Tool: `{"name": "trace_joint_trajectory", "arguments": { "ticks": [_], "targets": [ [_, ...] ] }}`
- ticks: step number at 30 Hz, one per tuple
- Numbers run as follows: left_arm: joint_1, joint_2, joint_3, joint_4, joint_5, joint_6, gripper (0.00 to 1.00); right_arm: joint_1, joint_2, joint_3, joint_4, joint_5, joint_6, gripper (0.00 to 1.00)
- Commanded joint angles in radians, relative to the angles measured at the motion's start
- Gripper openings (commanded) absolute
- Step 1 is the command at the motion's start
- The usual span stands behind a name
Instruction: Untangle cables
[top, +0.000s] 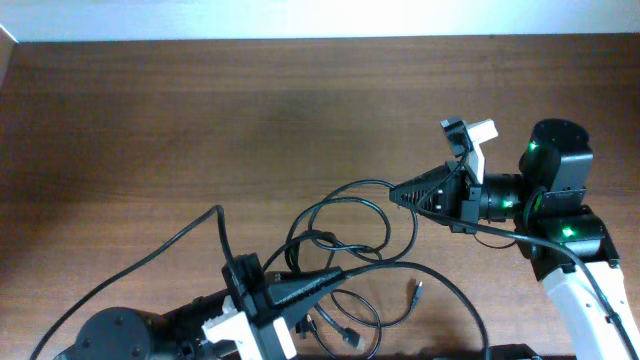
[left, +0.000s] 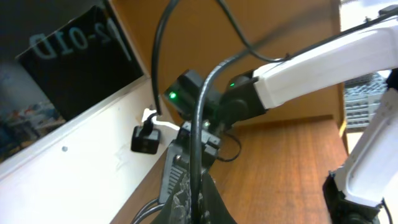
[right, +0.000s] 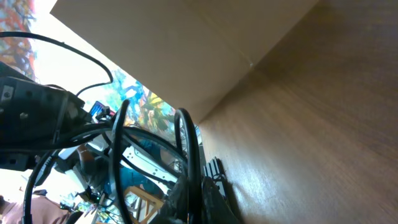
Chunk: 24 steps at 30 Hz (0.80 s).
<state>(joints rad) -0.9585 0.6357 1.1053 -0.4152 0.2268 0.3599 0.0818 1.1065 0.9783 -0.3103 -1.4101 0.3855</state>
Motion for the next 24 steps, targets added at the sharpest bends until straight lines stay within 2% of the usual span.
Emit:
{"name": "trace_joint_trajectory", "arguments": {
  "ticks": [1,2,3,4,5,7,8,9,10,19,20,21,22,23,24],
  "targets": [
    [-0.003,-0.003,0.008,0.010,-0.078,-0.034,0.00,-0.005,0.006,0.007,0.000,0.016,-0.015,0.07],
    [-0.003,-0.003,0.008,0.009,-0.078,-0.034,0.00,-0.005,0.006,0.007,0.000,0.015,-0.015,0.07],
    [-0.003,-0.002,0.008,0.002,-0.078,-0.034,0.08,-0.005,0.006,0.007,0.000,0.015,-0.015,0.07],
    [-0.003,-0.003,0.008,-0.015,-0.077,-0.034,0.35,-0.005,0.006,0.007,0.000,0.016,-0.015,0.07],
    [-0.003,-0.003,0.008,-0.024,-0.077,-0.034,0.31,-0.005,0.006,0.007,0.001,0.016,-0.015,0.06],
    [-0.003,-0.003,0.008,-0.034,-0.074,-0.034,0.29,-0.005,0.006,0.007,0.001,0.016,-0.015,0.06],
    [-0.003,-0.003,0.008,-0.037,-0.074,-0.034,0.37,-0.005,0.006,0.007,0.001,0.016,-0.014,0.06],
    [-0.003,-0.002,0.008,-0.047,-0.074,-0.034,0.91,-0.005,0.006,0.007,0.001,0.015,-0.013,0.06],
    [-0.003,-0.002,0.008,-0.050,-0.074,-0.034,0.97,-0.005,0.006,0.007,0.001,0.015,-0.011,0.06],
    [-0.003,-0.001,0.008,-0.202,-0.079,-0.033,0.99,-0.005,0.006,0.007,0.001,-0.006,-0.011,0.04],
    [-0.003,0.000,0.008,-0.227,-0.084,-0.034,0.99,-0.005,0.006,0.007,0.001,0.009,-0.012,0.16],
    [-0.003,0.000,0.008,-0.262,-0.126,-0.034,0.99,-0.005,0.006,0.007,0.000,0.029,-0.012,0.56],
    [-0.003,0.004,0.008,-0.283,-0.207,-0.072,0.99,-0.005,0.006,0.007,-0.011,0.066,-0.012,0.86],
    [-0.003,0.010,0.008,-0.286,-0.317,-0.180,0.99,-0.005,0.006,0.007,-0.044,0.129,-0.011,0.99],
    [-0.003,0.017,0.008,-0.290,-0.412,-0.267,0.99,-0.005,0.006,0.007,-0.084,0.197,-0.011,0.99]
  ]
}}
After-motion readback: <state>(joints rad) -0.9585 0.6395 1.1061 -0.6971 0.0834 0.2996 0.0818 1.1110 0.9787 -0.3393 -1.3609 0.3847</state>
